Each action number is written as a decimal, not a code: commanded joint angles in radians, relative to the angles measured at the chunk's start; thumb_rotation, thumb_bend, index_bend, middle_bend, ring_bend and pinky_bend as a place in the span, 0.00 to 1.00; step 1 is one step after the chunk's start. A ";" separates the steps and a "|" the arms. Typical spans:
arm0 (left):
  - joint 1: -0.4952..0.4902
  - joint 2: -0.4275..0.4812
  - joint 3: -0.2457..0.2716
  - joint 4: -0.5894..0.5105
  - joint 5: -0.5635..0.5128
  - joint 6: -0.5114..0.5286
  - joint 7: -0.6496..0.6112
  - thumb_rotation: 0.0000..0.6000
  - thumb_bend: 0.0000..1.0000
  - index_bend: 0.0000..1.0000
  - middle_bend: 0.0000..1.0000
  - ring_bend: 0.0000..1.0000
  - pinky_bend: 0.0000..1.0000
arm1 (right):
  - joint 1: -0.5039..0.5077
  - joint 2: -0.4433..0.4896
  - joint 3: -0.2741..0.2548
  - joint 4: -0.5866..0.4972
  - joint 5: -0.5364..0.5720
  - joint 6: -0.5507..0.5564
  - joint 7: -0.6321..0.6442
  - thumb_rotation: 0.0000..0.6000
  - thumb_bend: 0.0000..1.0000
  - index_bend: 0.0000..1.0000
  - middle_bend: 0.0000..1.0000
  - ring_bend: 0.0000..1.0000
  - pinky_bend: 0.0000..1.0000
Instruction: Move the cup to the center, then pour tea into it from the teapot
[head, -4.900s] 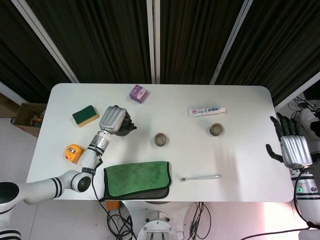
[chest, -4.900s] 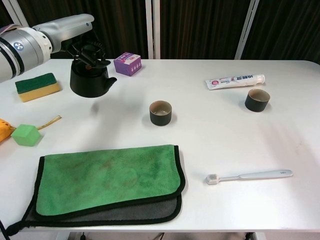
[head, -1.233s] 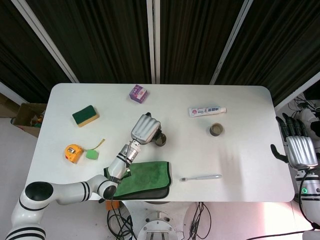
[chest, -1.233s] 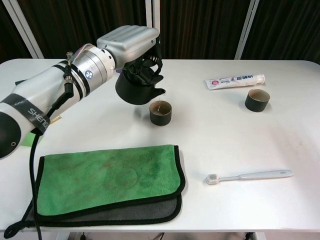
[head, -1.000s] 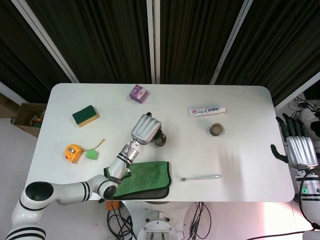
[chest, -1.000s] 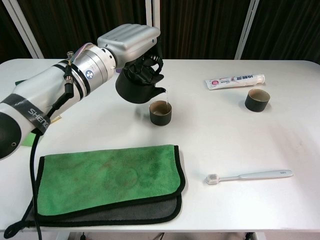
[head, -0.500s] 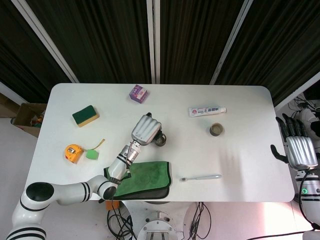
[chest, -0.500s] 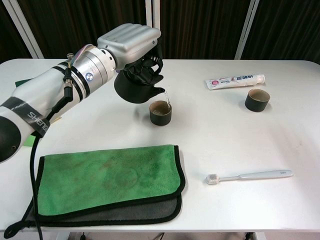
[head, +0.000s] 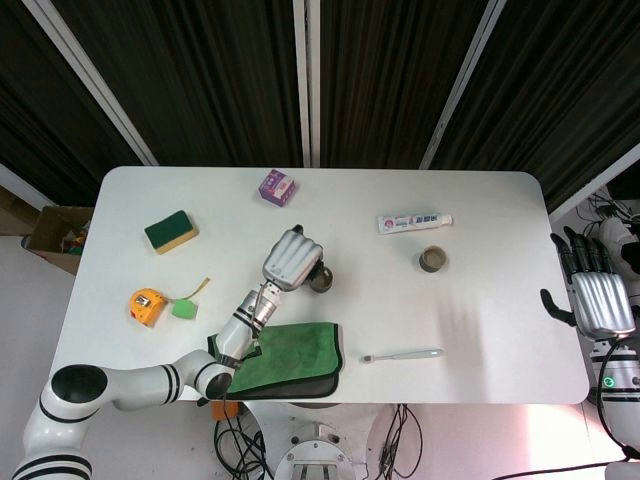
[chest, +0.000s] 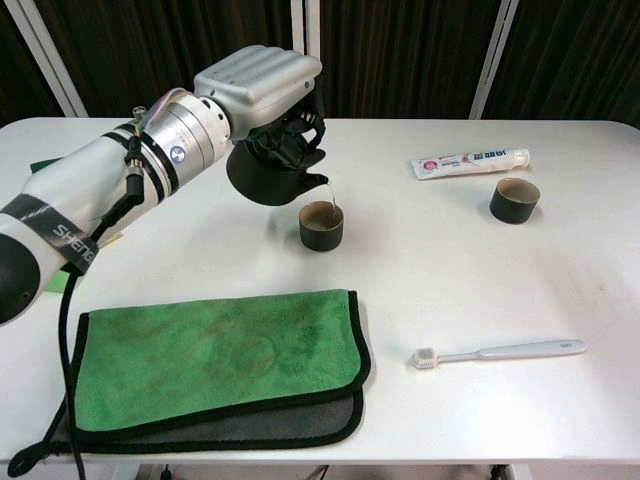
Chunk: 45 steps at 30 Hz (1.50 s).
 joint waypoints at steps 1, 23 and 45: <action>0.000 0.001 0.001 0.001 0.003 0.001 0.002 1.00 0.34 1.00 1.00 1.00 0.46 | 0.000 0.000 0.000 -0.002 -0.001 0.000 -0.001 1.00 0.33 0.00 0.00 0.00 0.00; 0.006 0.009 0.007 0.000 0.019 0.002 0.019 1.00 0.34 1.00 1.00 1.00 0.46 | 0.001 0.000 -0.001 -0.005 -0.001 0.000 -0.004 1.00 0.33 0.00 0.00 0.00 0.00; 0.009 0.011 0.008 0.001 0.024 0.004 0.040 1.00 0.34 1.00 1.00 1.00 0.46 | 0.000 -0.002 -0.001 -0.002 -0.002 0.001 -0.001 1.00 0.33 0.00 0.00 0.00 0.00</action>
